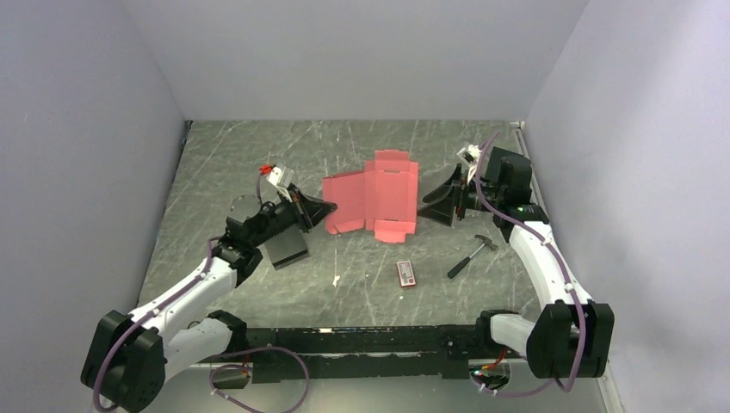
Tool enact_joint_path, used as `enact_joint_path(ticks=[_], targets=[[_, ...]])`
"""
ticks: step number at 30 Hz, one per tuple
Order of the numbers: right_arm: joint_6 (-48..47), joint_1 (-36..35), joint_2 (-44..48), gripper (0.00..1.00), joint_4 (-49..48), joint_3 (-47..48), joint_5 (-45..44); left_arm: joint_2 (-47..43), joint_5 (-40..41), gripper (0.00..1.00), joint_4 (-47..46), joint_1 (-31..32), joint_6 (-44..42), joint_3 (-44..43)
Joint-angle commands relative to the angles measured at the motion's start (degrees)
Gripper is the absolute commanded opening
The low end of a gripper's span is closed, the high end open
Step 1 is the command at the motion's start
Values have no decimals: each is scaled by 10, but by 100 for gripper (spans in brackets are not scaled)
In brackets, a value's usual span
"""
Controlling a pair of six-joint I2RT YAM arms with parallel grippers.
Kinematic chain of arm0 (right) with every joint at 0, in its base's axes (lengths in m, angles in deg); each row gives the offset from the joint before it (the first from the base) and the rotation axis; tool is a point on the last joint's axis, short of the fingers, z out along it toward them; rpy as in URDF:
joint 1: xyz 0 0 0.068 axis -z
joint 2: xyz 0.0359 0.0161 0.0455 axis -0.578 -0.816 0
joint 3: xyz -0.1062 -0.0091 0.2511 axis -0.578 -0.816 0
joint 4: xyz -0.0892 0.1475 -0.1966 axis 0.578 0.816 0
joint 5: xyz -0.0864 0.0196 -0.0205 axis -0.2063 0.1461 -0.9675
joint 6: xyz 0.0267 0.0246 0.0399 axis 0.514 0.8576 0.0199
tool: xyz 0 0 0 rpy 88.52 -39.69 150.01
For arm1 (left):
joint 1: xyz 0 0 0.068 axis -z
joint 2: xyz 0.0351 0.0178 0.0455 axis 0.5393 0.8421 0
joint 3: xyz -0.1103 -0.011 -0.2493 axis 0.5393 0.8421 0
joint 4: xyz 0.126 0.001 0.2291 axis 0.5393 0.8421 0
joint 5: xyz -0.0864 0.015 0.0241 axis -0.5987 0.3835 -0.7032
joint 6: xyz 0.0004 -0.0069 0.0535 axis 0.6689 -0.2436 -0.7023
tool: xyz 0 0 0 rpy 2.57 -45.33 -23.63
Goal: Fold the paper box
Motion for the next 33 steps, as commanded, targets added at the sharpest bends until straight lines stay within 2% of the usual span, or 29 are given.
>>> enact_joint_path(ticks=[1, 5, 11, 16, 20, 26, 30, 33], targets=[[11, -20, 0, 66, -38, 15, -65, 11, -12, 0, -41, -2, 7, -23], [6, -32, 1, 54, -27, 32, -98, 21, -15, 0, -52, -2, 18, -26], [6, -67, -4, 17, -20, 41, -206, 30, -14, 0, -68, 3, 39, -29], [11, -86, -5, 0, -21, 43, -276, 36, 0, 0, -65, 22, 45, -34], [9, -100, -5, 0, -14, 47, -369, 53, 23, 0, -66, 52, 52, -43], [-11, -153, -29, 0, -7, 53, -554, 107, 77, 0, -68, 105, 67, -71], [-35, -207, -73, 0, -19, 53, -678, 161, 109, 0, -78, 120, 101, -78], [-52, -240, -120, 0, -21, 62, -733, 202, 130, 0, -80, 121, 134, -78]])
